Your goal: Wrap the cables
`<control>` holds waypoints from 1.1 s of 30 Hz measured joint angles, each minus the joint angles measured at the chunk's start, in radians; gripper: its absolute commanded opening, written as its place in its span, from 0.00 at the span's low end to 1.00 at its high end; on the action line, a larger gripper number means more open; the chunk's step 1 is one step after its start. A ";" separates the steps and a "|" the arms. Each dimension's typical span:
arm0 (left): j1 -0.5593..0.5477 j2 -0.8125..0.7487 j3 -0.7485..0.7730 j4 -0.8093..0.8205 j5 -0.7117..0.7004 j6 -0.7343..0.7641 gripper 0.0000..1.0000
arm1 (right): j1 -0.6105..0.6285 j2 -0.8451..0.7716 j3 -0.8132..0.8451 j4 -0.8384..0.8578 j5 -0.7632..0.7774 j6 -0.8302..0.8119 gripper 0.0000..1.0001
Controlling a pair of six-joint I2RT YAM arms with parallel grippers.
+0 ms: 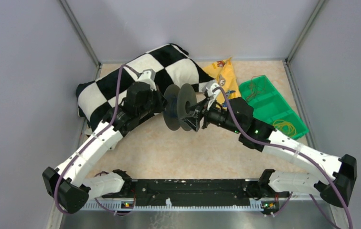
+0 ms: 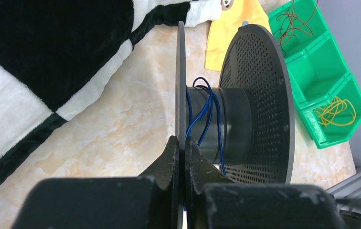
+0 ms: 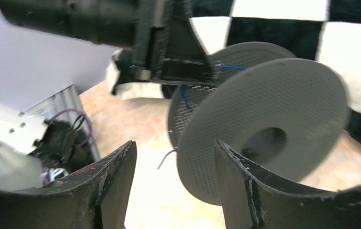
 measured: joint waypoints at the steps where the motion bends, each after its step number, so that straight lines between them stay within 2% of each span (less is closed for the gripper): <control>1: 0.000 -0.001 -0.009 0.011 0.007 0.010 0.00 | 0.000 -0.019 -0.013 -0.011 0.042 0.005 0.69; 8: 0.000 -0.020 -0.133 0.107 0.121 0.078 0.00 | -0.055 -0.208 -0.133 -0.166 0.443 0.090 0.73; 14: 0.000 0.028 -0.162 0.150 0.263 0.114 0.00 | -0.217 -0.382 -0.224 -0.317 0.600 0.198 0.74; 21: 0.000 0.194 -0.180 0.241 0.436 0.113 0.00 | -0.231 -0.497 -0.241 -0.415 0.680 0.246 0.75; 28: 0.002 0.343 -0.198 0.414 0.598 0.020 0.00 | -0.231 -0.496 -0.241 -0.449 0.688 0.253 0.75; 33: 0.002 0.405 -0.200 0.491 0.640 -0.037 0.00 | -0.231 -0.505 -0.249 -0.463 0.690 0.257 0.75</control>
